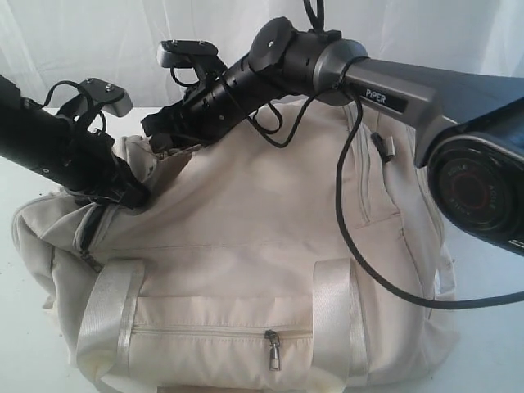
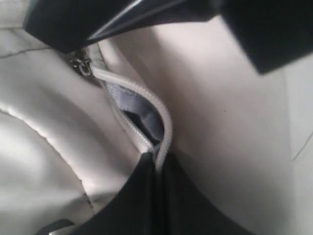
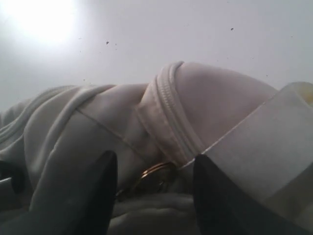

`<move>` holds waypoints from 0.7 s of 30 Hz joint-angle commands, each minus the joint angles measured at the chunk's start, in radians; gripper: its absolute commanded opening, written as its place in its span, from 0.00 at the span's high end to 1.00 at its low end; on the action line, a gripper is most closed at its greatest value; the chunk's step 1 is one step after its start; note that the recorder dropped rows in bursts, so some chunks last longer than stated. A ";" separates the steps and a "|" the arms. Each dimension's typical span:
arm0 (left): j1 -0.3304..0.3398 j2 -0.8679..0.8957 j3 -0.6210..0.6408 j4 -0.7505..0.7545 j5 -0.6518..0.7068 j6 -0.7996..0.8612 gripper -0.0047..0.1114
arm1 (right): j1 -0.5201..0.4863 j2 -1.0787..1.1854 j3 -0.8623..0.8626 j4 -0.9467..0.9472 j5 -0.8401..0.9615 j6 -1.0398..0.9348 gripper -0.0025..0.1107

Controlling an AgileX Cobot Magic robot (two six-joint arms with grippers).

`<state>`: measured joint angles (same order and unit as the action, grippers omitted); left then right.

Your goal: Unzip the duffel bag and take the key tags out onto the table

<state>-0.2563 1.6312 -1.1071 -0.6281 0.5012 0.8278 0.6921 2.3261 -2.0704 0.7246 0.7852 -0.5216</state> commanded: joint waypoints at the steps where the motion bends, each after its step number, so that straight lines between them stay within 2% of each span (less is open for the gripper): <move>1: -0.007 0.000 0.014 -0.020 0.068 -0.002 0.96 | 0.019 0.010 -0.002 0.001 -0.027 0.015 0.57; 4: -0.007 0.000 0.014 -0.020 0.068 -0.002 0.96 | 0.025 0.021 -0.002 -0.026 -0.031 0.066 0.59; 6: -0.007 0.000 0.014 -0.020 0.068 -0.002 0.96 | 0.025 0.021 -0.002 -0.080 -0.034 0.133 0.71; 7: -0.007 0.000 0.014 -0.020 0.071 0.002 0.96 | 0.025 0.020 -0.002 -0.124 -0.050 0.185 0.83; 9: -0.007 0.000 0.014 -0.020 0.075 0.005 0.96 | 0.025 0.017 -0.002 -0.138 -0.082 0.195 0.98; 14: -0.007 0.000 0.014 -0.020 0.094 0.005 0.96 | 0.016 -0.012 -0.002 -0.149 -0.172 0.238 0.98; 21: -0.007 0.000 0.014 -0.020 0.096 0.005 0.96 | -0.053 -0.035 -0.002 -0.160 -0.153 0.263 0.98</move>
<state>-0.2563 1.6328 -1.1071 -0.6368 0.5106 0.8313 0.6686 2.3081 -2.0704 0.5828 0.6402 -0.2626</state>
